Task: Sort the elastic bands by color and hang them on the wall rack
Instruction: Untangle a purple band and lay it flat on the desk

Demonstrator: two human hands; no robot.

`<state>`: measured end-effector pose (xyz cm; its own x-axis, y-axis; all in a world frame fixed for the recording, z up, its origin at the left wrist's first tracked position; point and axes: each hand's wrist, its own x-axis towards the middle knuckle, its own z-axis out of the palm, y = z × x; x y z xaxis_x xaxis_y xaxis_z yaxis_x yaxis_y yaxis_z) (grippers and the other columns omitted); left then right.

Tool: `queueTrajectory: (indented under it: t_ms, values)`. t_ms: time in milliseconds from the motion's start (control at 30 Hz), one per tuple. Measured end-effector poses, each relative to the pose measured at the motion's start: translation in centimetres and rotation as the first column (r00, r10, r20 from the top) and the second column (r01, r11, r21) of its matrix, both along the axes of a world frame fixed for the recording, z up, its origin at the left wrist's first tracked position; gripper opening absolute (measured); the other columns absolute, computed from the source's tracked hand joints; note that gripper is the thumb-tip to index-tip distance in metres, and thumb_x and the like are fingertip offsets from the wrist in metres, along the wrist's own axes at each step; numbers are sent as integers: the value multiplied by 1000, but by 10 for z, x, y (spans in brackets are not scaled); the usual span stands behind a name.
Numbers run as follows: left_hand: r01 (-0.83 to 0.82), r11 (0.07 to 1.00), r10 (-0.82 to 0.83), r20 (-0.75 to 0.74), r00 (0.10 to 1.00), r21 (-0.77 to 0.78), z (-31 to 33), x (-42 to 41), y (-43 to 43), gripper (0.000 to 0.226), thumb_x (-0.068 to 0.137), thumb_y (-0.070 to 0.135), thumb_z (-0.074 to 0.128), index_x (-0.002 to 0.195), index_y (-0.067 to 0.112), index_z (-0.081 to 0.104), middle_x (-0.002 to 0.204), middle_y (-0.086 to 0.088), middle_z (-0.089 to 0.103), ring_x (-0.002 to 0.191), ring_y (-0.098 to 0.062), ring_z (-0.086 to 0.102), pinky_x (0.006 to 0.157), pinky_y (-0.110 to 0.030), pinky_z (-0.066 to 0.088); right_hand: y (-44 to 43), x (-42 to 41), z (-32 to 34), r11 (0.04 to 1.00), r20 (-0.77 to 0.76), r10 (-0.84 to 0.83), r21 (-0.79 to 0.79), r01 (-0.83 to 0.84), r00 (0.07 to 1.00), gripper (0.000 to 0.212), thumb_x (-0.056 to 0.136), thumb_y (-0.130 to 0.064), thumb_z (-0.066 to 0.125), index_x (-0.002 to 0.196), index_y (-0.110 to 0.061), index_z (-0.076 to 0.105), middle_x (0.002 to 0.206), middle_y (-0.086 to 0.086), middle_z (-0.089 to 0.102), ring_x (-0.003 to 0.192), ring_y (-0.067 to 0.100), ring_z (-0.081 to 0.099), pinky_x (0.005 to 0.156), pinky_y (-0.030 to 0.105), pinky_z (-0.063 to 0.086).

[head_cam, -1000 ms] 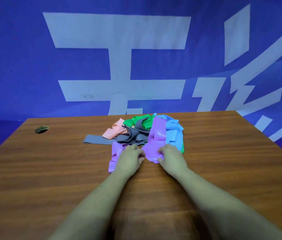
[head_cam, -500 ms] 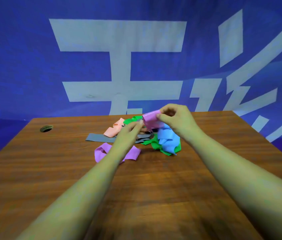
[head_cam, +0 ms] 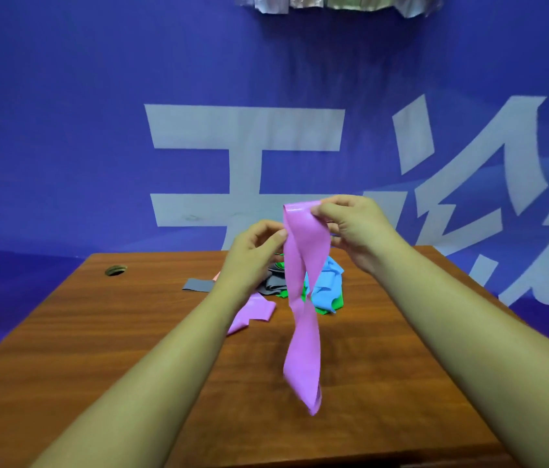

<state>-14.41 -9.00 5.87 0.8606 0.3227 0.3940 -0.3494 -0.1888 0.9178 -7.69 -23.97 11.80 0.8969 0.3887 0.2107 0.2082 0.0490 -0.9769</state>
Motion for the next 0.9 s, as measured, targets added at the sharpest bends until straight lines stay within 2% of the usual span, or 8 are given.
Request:
queueTrajectory:
  t_ms: [100,233,367,533,667,733,800,900]
  values:
    - [-21,997,19,-26,999,-68,7,-16,-5,21,97,9,54,79,17,62,63,5,60,58,-9,54,51,-21,45,-7,-16,-10,998,-90,64,35,-61,994,13,87,-8,64,76,-14,62,73,4,62,69,18,57,62,27,46]
    - [-103,992,102,-28,994,-74,16,-29,-5,17,92,8,56,78,15,64,71,-5,58,65,-16,51,57,-26,47,-14,-41,-36,966,-126,254,86,-245,959,10,90,-15,64,81,-14,62,83,8,61,78,22,56,69,29,45]
    - [-140,988,137,-47,989,-69,16,-39,-1,11,90,10,57,83,8,66,73,-10,59,66,-20,53,62,-36,45,-13,-60,-65,960,-110,274,-29,-279,955,19,87,-6,67,72,-18,68,71,-5,65,69,9,62,69,24,50]
    - [-170,979,163,-74,984,-110,14,-40,9,13,92,5,55,83,9,64,68,-6,59,55,-14,54,50,-23,46,-2,-70,-81,965,-117,235,-88,-246,965,7,86,-8,69,86,-14,71,79,-3,68,76,9,62,76,28,51]
    - [-254,957,274,-150,950,139,-5,-39,22,20,89,11,60,107,17,57,87,-2,61,74,-11,59,58,-16,47,7,-68,-64,983,-151,182,33,-179,972,5,88,-5,66,84,-8,64,80,11,63,68,18,59,66,31,52]
    - [-292,932,320,-112,941,213,-15,-43,23,13,90,12,61,102,15,58,87,0,57,69,-5,55,56,-11,43,10,-64,-54,990,-161,143,36,-139,977,14,87,-5,65,77,-10,58,77,12,60,64,19,60,59,28,50]
    - [-204,972,220,-146,964,121,-26,-49,19,9,95,17,55,92,12,61,81,-3,63,68,-8,59,64,-19,46,12,-62,-47,988,-188,154,54,-146,970,13,87,-6,65,79,-10,57,74,12,62,64,21,62,62,30,52]
    - [130,984,-159,-287,945,-118,-46,-57,11,36,97,42,50,105,10,66,98,-15,71,91,-23,68,82,-35,54,14,-60,-46,980,-232,188,101,-169,954,18,88,-6,64,72,-11,58,71,9,61,67,24,60,68,34,51]
